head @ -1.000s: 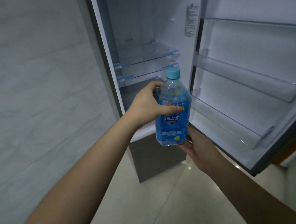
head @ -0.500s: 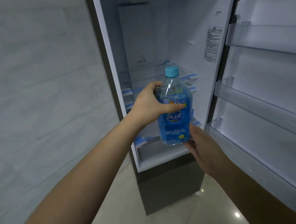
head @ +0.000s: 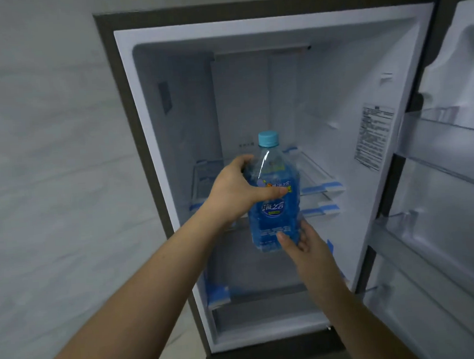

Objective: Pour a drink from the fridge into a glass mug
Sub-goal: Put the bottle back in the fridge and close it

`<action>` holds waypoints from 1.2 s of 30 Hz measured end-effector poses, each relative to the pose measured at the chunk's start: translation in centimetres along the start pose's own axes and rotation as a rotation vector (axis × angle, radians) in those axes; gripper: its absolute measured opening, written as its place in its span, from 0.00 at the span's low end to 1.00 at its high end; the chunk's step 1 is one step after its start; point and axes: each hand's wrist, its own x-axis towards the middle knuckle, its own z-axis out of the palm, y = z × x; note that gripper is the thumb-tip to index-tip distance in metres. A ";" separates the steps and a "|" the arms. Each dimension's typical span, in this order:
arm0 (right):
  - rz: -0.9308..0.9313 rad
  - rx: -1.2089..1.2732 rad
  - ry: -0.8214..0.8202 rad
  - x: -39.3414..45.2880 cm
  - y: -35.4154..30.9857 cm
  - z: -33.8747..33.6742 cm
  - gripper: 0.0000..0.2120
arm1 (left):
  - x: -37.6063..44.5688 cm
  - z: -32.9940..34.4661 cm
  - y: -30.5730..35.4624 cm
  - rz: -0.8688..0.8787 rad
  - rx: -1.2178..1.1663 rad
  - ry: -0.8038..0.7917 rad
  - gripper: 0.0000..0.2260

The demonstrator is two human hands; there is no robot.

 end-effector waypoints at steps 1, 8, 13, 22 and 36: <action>-0.016 -0.006 -0.001 1.1 0.1 0.0 0.15 | 0.7 0.0 0.0 -0.005 -0.001 0.023 0.40; -0.089 -0.084 -0.037 8.4 0.5 0.7 0.15 | 6.5 -0.5 -1.2 -0.055 -0.128 0.120 0.26; -0.181 -0.378 0.034 13.8 1.5 0.8 0.18 | 10.7 -0.7 -3.0 -0.025 -0.135 0.124 0.26; -0.140 -0.492 -0.008 23.0 2.0 0.2 0.16 | 18.2 0.0 -6.6 -0.047 -0.248 0.118 0.31; -0.121 -0.643 -0.016 30.3 3.7 0.2 0.11 | 25.4 3.2 -11.5 -0.020 -0.410 0.154 0.33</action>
